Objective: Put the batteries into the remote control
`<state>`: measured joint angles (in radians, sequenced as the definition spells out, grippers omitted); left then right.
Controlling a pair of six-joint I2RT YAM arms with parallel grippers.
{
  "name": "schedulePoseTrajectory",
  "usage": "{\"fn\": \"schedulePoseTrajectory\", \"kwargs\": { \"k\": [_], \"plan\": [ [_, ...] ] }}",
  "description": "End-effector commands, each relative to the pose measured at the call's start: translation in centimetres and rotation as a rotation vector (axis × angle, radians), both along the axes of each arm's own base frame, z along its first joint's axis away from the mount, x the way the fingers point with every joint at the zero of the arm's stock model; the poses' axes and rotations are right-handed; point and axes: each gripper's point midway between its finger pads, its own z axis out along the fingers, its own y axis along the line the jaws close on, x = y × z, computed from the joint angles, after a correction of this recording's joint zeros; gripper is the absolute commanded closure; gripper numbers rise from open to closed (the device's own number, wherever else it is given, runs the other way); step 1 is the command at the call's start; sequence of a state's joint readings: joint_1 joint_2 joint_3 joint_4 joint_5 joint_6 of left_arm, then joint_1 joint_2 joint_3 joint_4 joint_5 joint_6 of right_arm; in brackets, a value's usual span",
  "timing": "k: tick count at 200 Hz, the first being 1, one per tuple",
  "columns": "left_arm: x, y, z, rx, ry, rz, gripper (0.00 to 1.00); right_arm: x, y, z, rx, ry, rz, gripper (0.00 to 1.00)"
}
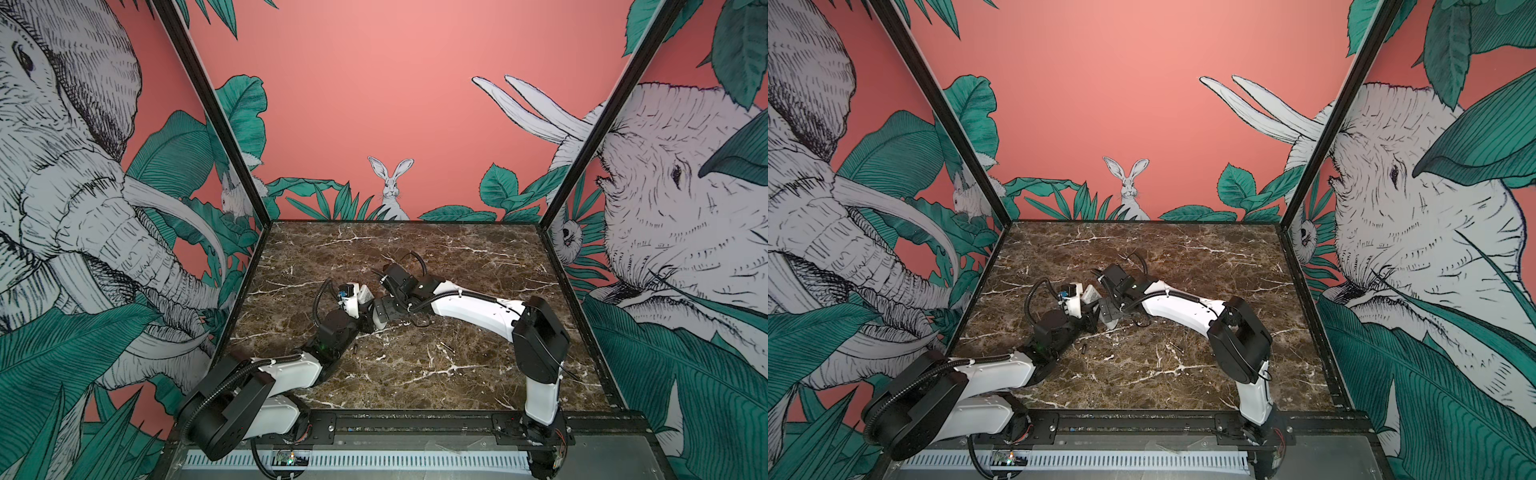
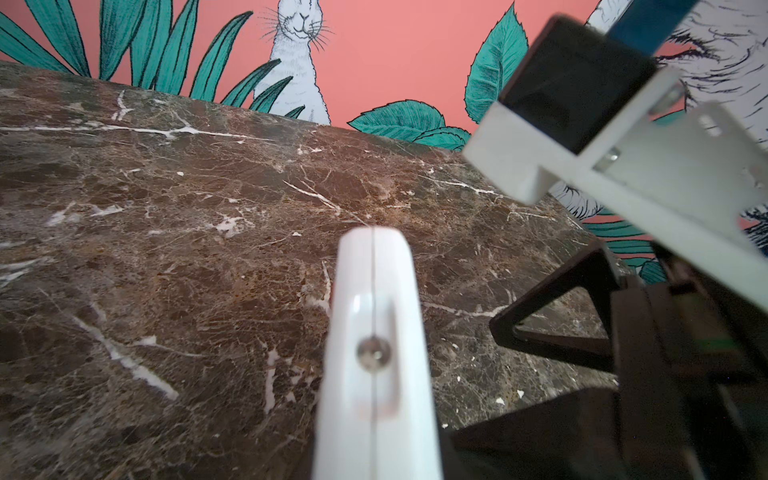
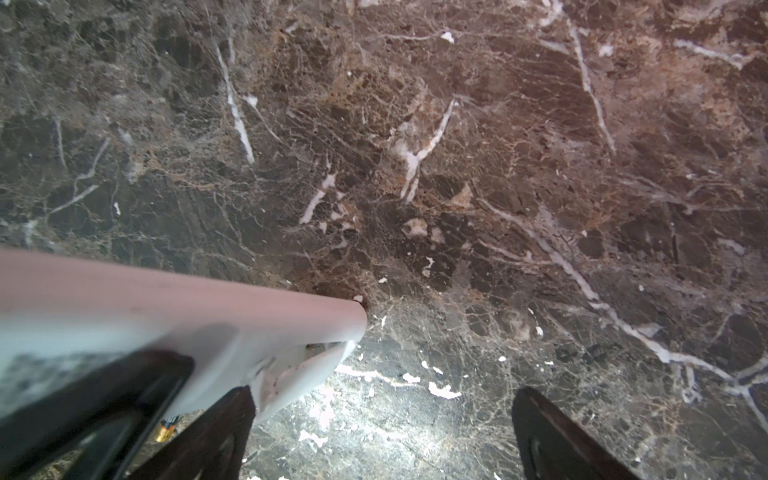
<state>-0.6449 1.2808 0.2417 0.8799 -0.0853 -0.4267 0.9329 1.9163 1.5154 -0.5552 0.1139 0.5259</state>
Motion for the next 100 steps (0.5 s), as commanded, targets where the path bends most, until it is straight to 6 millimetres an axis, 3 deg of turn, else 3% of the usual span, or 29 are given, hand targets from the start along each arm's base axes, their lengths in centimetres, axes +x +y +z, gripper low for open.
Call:
{"fn": "schedulePoseTrajectory", "kwargs": {
  "k": [1, 57, 97, 100],
  "plan": [
    [-2.1, 0.3, -4.7, 0.102, 0.146, -0.047, 1.00, 0.5, 0.2, 1.2, 0.032, -0.028, 0.002, 0.03],
    [-2.2, 0.5, -4.7, 0.104, 0.146, -0.044, 1.00, 0.3, -0.2, 1.3, 0.032, -0.044, 0.012, 0.03],
    [-2.4, 0.5, -4.7, 0.105, 0.149, -0.048, 1.00, -0.7, -0.1, 2.6, 0.107, -0.129, 0.147, 0.03],
    [-2.4, 0.5, -4.7, 0.103, 0.148, -0.050, 1.00, -1.2, -0.5, 1.8, 0.099, -0.123, 0.165, 0.04]
  ]
}}
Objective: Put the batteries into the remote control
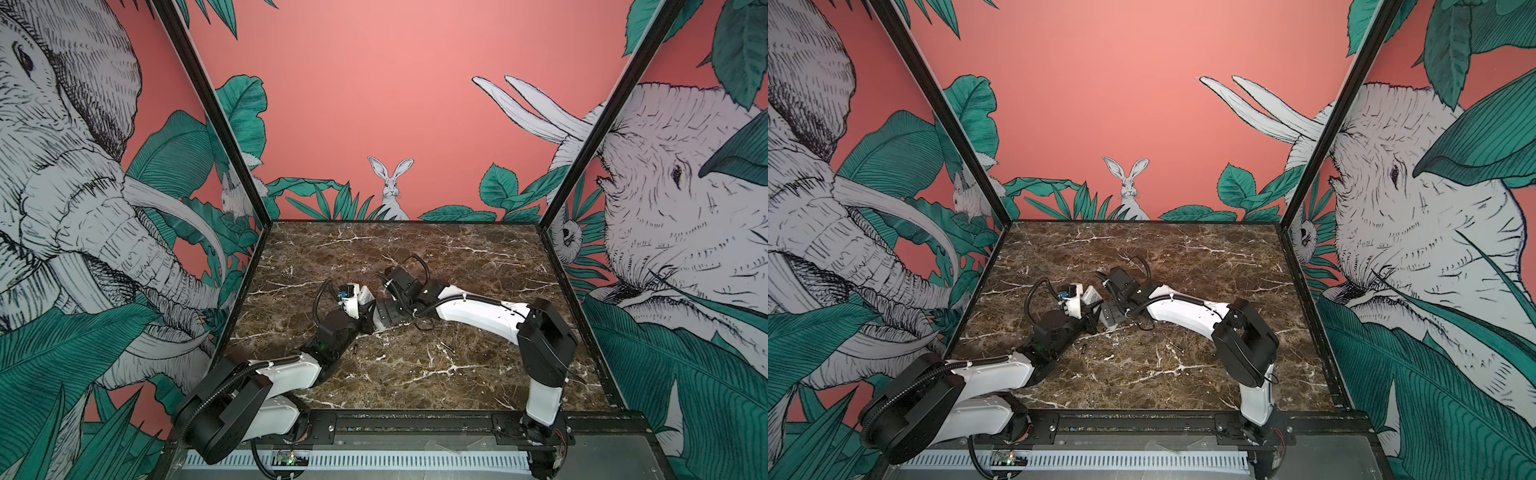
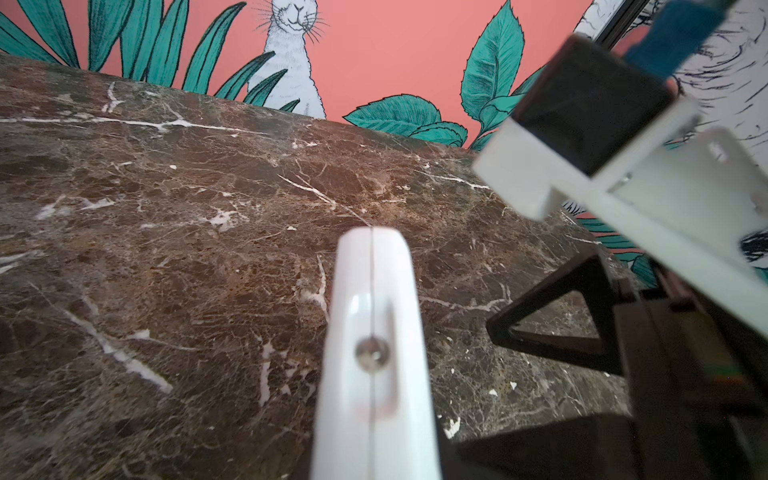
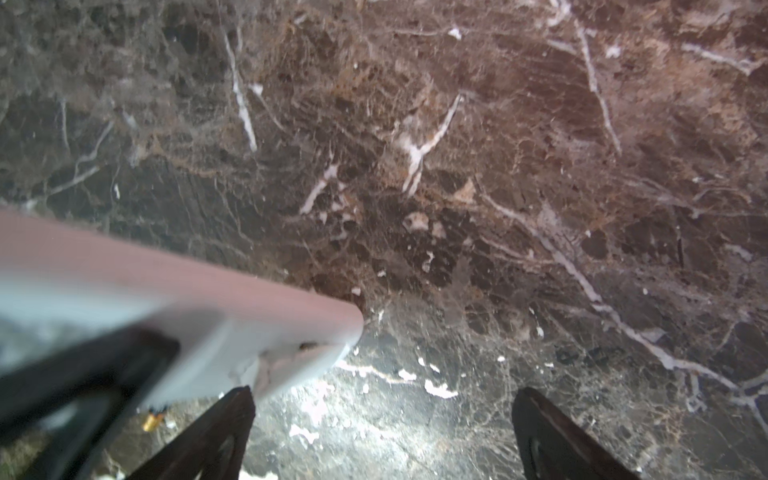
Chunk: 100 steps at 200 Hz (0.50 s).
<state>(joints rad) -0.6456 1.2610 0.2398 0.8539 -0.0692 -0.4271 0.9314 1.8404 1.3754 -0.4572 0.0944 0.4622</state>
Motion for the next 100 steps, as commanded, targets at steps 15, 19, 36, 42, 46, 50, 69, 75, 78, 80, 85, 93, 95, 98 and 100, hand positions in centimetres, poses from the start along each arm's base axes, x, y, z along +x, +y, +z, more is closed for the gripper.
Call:
{"fn": "schedulePoseTrajectory", "kwargs": {
  "k": [15, 19, 36, 42, 46, 50, 69, 75, 78, 80, 85, 93, 95, 98, 100],
  "plan": [
    [-2.1, 0.5, -4.7, 0.105, 0.139, -0.040, 1.00, -0.7, 0.4, 2.3, 0.126, -0.130, 0.174, 0.04],
    [-2.1, 0.5, -4.6, 0.105, 0.136, -0.044, 1.00, -0.9, 0.5, 2.3, 0.139, -0.138, 0.193, 0.04],
    [-2.1, 0.2, -4.5, 0.103, 0.138, -0.059, 1.00, -1.7, 0.3, 1.9, 0.165, -0.164, 0.278, 0.05],
    [-2.2, 0.1, -4.5, 0.101, 0.139, -0.066, 1.00, -2.0, 0.4, 1.9, 0.171, -0.175, 0.313, 0.05],
    [-2.3, 0.0, -4.5, 0.101, 0.138, -0.071, 1.00, -2.2, 0.5, 1.8, 0.173, -0.182, 0.335, 0.06],
    [-2.3, 0.0, -4.5, 0.099, 0.138, -0.075, 1.00, -2.3, 0.6, 1.7, 0.174, -0.188, 0.354, 0.06],
    [-2.5, -0.3, -4.5, 0.098, 0.139, -0.097, 1.00, -2.8, 0.9, 1.3, 0.183, -0.214, 0.433, 0.07],
    [-2.5, -0.5, -4.4, 0.096, 0.139, -0.104, 1.00, -2.9, 1.0, 1.2, 0.185, -0.221, 0.447, 0.07],
    [-2.6, -0.5, -4.4, 0.097, 0.140, -0.107, 1.00, -2.9, 1.0, 1.1, 0.187, -0.224, 0.452, 0.07],
    [-2.6, -0.5, -4.4, 0.096, 0.139, -0.109, 1.00, -2.9, 1.1, 1.1, 0.189, -0.225, 0.457, 0.07],
    [-2.6, -0.6, -4.4, 0.095, 0.141, -0.114, 1.00, -2.9, 1.2, 1.0, 0.195, -0.229, 0.468, 0.07],
    [-2.6, -0.7, -4.3, 0.096, 0.143, -0.120, 1.00, -2.8, 1.4, 1.0, 0.200, -0.235, 0.478, 0.07],
    [-2.6, -0.8, -4.3, 0.095, 0.143, -0.122, 1.00, -2.8, 1.5, 1.0, 0.201, -0.238, 0.478, 0.07],
    [-2.7, -0.8, -4.3, 0.096, 0.144, -0.124, 1.00, -2.7, 1.5, 1.0, 0.202, -0.239, 0.479, 0.07],
    [-2.7, -0.8, -4.3, 0.097, 0.144, -0.126, 1.00, -2.7, 1.6, 1.0, 0.203, -0.240, 0.481, 0.07]
  ]
}}
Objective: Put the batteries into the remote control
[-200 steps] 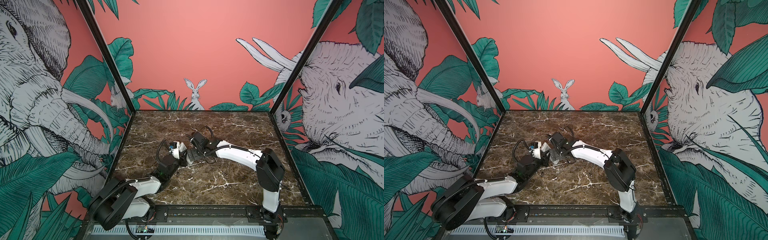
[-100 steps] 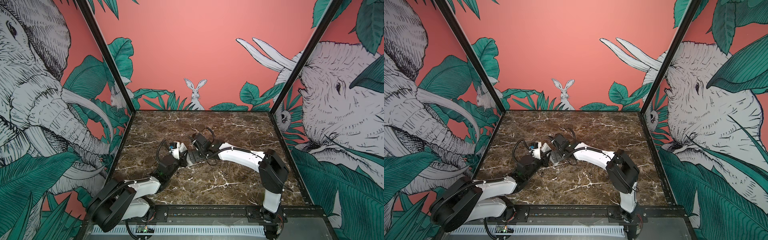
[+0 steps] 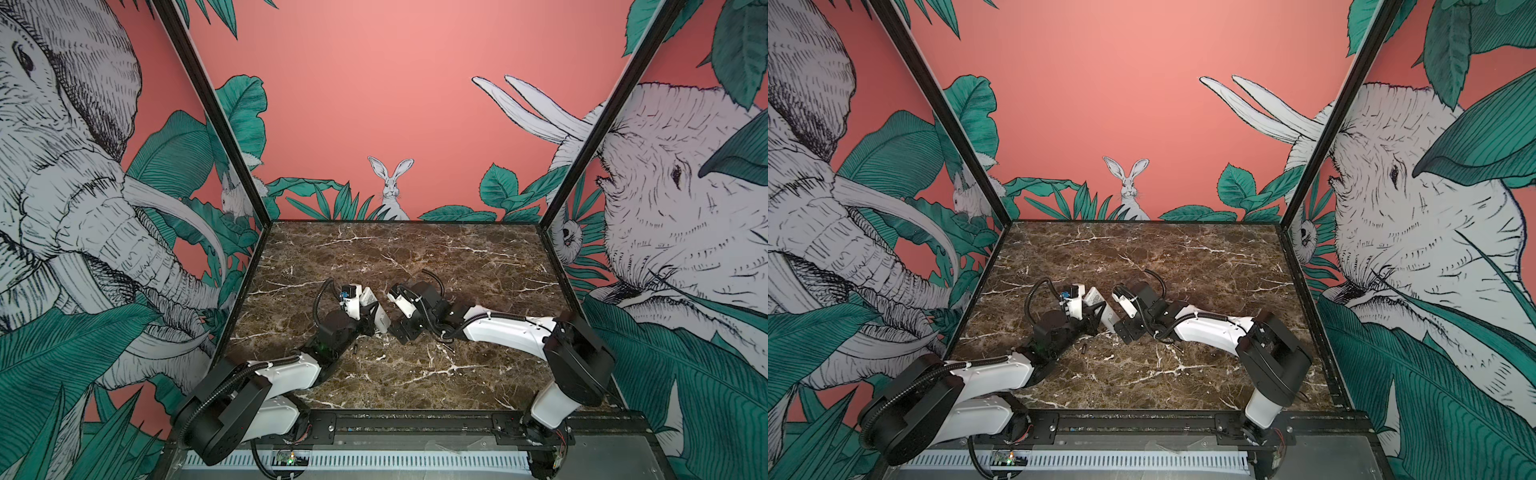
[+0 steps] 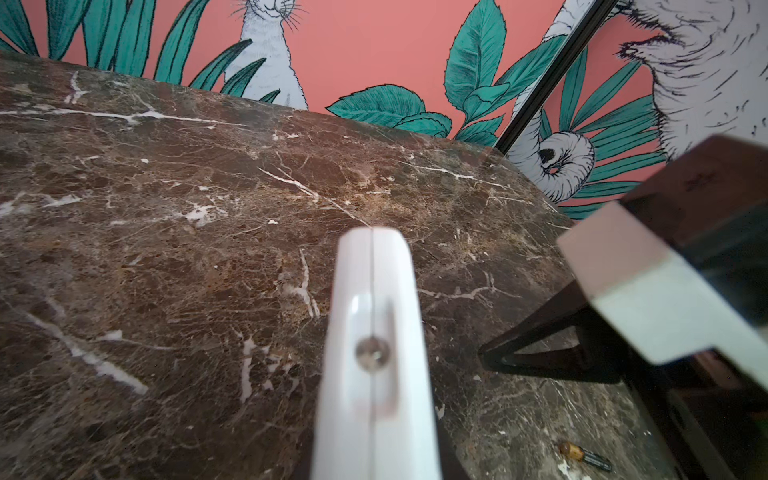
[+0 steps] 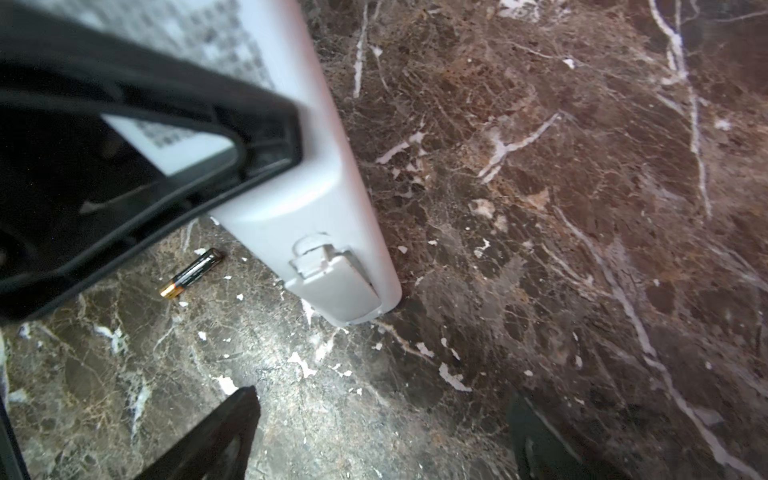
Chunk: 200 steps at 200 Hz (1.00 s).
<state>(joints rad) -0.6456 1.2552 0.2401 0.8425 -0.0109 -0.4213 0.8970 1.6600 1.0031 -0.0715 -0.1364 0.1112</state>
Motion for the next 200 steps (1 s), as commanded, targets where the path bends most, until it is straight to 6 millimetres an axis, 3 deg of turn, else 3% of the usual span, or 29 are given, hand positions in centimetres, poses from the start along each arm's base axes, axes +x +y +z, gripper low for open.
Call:
{"fn": "schedulePoseTrajectory", "kwargs": {
  "k": [1, 56, 110, 200],
  "plan": [
    [-2.0, 0.0, -4.3, 0.104, 0.131, -0.069, 1.00, 0.7, 2.1, 1.9, 0.086, -0.093, 0.097, 0.08],
    [-2.2, -0.5, -4.1, 0.099, 0.132, -0.096, 1.00, 1.6, 3.9, 0.9, 0.102, -0.071, 0.108, 0.15],
    [-2.2, -0.4, -4.1, 0.104, 0.131, -0.092, 1.00, 1.7, 4.0, 0.7, 0.104, -0.072, 0.107, 0.39],
    [-2.1, -0.5, -4.0, 0.104, 0.132, -0.093, 1.00, 1.7, 4.2, 0.6, 0.118, -0.066, 0.101, 0.59]
  ]
}}
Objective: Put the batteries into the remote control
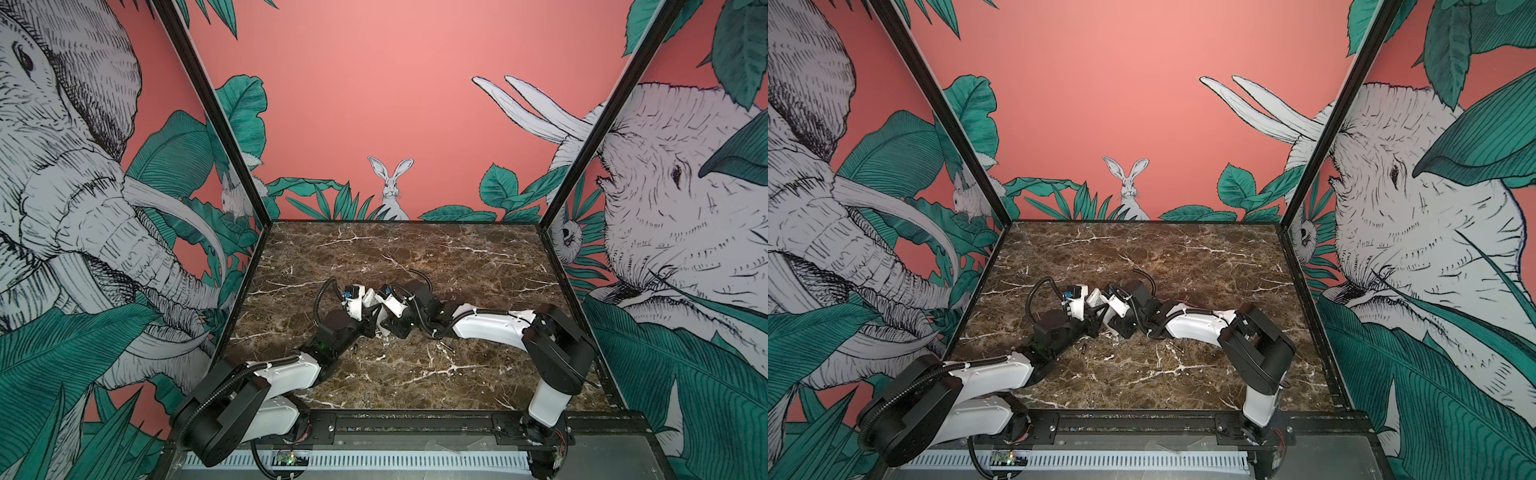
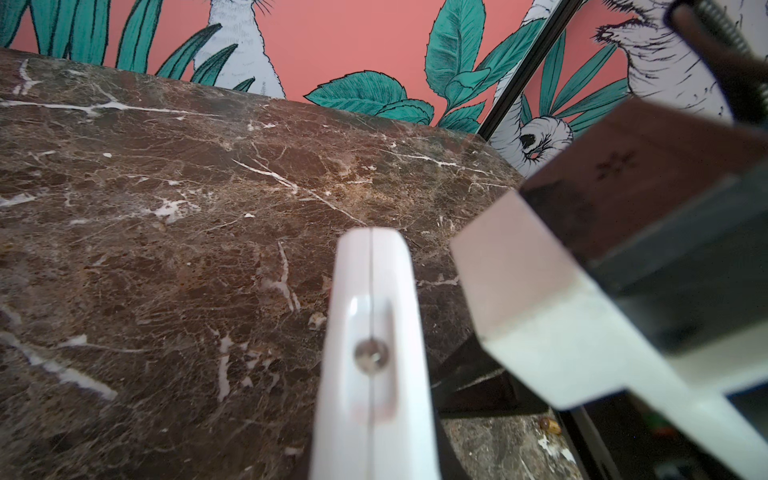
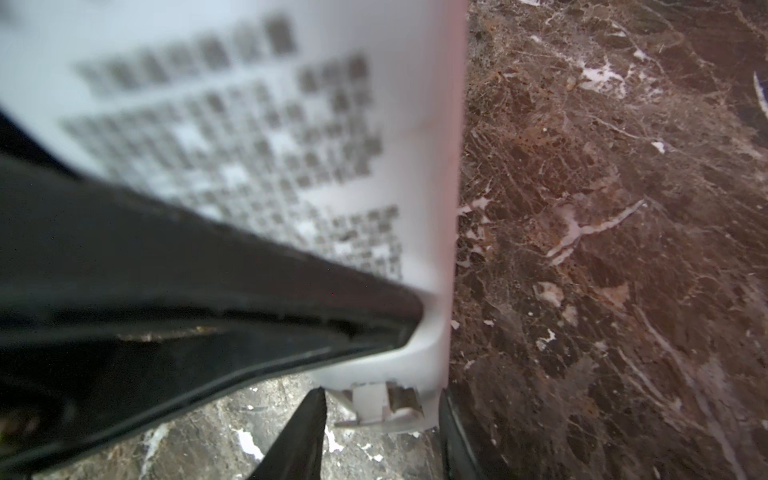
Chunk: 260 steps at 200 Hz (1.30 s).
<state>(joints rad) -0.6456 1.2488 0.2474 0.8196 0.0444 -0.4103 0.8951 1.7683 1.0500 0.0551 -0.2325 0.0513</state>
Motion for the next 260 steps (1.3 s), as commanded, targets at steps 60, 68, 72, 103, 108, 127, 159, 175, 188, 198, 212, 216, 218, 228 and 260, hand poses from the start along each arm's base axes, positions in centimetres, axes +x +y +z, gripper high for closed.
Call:
{"fn": "schedulePoseTrajectory", "kwargs": {
  "k": [60, 68, 72, 103, 108, 127, 159, 175, 188, 198, 212, 216, 218, 228, 260],
  "plan": [
    [-1.3, 0.1, -4.0, 0.104, 0.124, -0.035, 1.00, 0.6, 0.8, 1.9, 0.061, -0.041, 0.004, 0.71],
    [-1.3, 0.1, -4.0, 0.103, 0.124, -0.034, 1.00, 0.6, 0.7, 2.0, 0.064, -0.044, 0.005, 0.73],
    [-1.2, 0.1, -4.0, 0.102, 0.124, -0.033, 1.00, 0.6, 0.7, 2.1, 0.067, -0.045, 0.005, 0.73],
    [-1.1, 0.0, -4.1, 0.104, 0.128, -0.031, 1.00, 0.4, 0.3, 2.8, 0.082, -0.060, -0.001, 0.76],
    [-1.0, 0.0, -4.0, 0.103, 0.127, -0.029, 1.00, 0.4, 0.2, 2.9, 0.084, -0.060, -0.001, 0.76],
    [-1.0, 0.0, -4.0, 0.106, 0.125, -0.027, 1.00, 0.4, -0.3, 3.3, 0.088, -0.055, -0.019, 0.76],
    [-0.9, 0.2, -4.1, 0.113, 0.125, -0.019, 1.00, 1.1, -2.1, 3.3, 0.059, -0.040, -0.087, 0.76],
    [-0.9, 0.2, -4.1, 0.113, 0.125, -0.020, 1.00, 1.5, -3.2, 2.9, 0.027, -0.032, -0.119, 0.76],
    [-0.9, 0.2, -4.1, 0.112, 0.125, -0.018, 1.00, 1.6, -4.1, 2.6, 0.009, -0.027, -0.138, 0.77],
    [-0.9, 0.2, -4.1, 0.112, 0.124, -0.018, 1.00, 1.8, -4.9, 2.4, 0.000, -0.022, -0.159, 0.77],
    [-0.9, 0.4, -4.1, 0.118, 0.124, -0.013, 1.00, 1.7, -6.1, 1.4, -0.031, -0.002, -0.184, 0.76],
    [-0.9, 0.4, -4.1, 0.120, 0.124, -0.012, 1.00, 1.7, -6.4, 2.0, -0.026, -0.011, -0.191, 0.76],
    [-0.9, 0.4, -4.0, 0.121, 0.122, -0.012, 1.00, 1.7, -6.7, 2.2, -0.027, -0.013, -0.196, 0.76],
    [-1.0, 0.6, -3.9, 0.130, 0.116, -0.009, 1.00, 1.5, -7.7, 1.8, -0.058, -0.003, -0.215, 0.75],
    [-1.3, 1.1, -3.0, 0.156, 0.097, -0.008, 1.00, 0.0, -11.7, 0.7, -0.178, 0.042, -0.298, 0.68]
  ]
}}
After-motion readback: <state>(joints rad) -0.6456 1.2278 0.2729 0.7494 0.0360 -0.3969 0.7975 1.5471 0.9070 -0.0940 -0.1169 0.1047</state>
